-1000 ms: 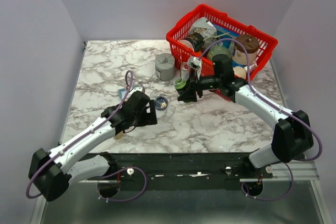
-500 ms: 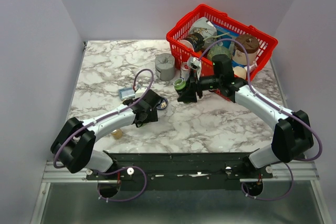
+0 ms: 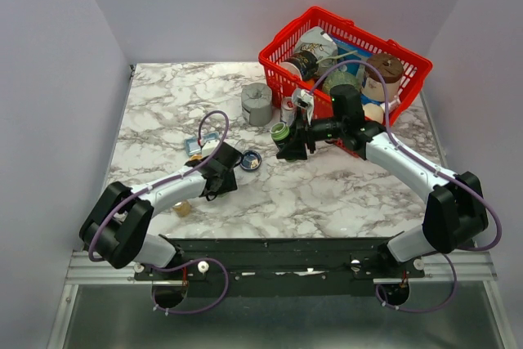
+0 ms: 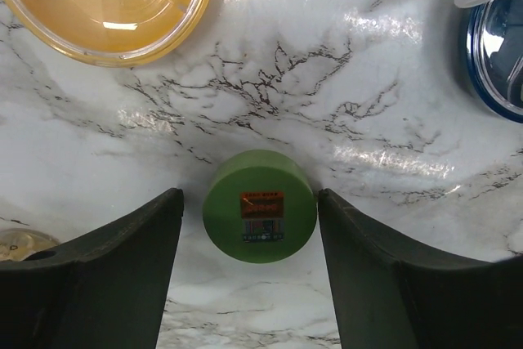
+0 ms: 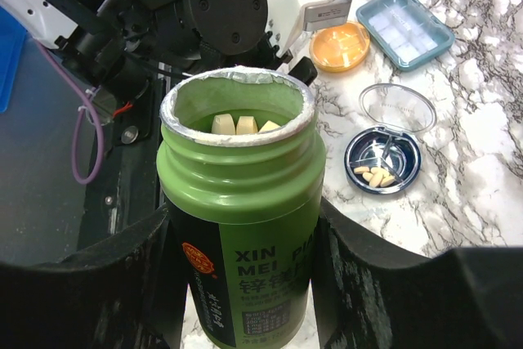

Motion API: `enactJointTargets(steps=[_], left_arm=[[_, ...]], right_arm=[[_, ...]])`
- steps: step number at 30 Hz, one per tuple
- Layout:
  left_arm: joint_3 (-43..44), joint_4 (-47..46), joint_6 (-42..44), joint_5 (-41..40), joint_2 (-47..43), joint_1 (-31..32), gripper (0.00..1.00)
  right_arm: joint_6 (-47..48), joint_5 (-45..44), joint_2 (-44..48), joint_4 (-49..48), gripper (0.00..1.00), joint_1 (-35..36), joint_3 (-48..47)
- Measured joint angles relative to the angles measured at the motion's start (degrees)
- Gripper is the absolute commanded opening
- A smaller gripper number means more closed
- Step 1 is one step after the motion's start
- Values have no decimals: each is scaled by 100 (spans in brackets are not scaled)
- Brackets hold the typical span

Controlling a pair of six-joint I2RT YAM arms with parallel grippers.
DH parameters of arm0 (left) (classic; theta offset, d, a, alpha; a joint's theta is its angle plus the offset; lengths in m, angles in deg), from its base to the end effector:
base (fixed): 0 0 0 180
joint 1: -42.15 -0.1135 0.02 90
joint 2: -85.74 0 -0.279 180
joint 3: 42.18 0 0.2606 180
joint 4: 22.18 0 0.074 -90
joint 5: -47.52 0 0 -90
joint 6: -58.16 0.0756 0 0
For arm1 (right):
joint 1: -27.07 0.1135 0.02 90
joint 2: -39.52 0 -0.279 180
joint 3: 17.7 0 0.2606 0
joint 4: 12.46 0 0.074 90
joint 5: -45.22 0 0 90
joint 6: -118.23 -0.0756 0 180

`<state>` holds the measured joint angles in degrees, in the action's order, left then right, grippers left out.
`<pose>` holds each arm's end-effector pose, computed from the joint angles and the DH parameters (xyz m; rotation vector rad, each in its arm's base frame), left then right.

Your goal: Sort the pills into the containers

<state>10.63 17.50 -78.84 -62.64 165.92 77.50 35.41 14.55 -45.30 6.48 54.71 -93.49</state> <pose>0.2274 -0.1294 0.1351 -0.3590 2.5900 0.0004 0.2813 0.2207 0.2977 -1.1987 1.6310 1.2778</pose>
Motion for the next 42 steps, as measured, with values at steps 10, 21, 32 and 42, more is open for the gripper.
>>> enactJointTargets(steps=[10,21,32,42], left_arm=[[-11,-52,59,168,-116,-7,22],[542,-70,527,2225,-2212,-247,17],[1073,-719,105,4715,-2468,-909,17],[1537,-1193,-229,5735,-1921,-916,16]], right_arm=[[55,52,0,11,21,0,0],[1104,332,-81,560,21,-2,-2],[1757,424,-81,975,21,0,-2],[2120,415,-79,1268,21,109,-26]])
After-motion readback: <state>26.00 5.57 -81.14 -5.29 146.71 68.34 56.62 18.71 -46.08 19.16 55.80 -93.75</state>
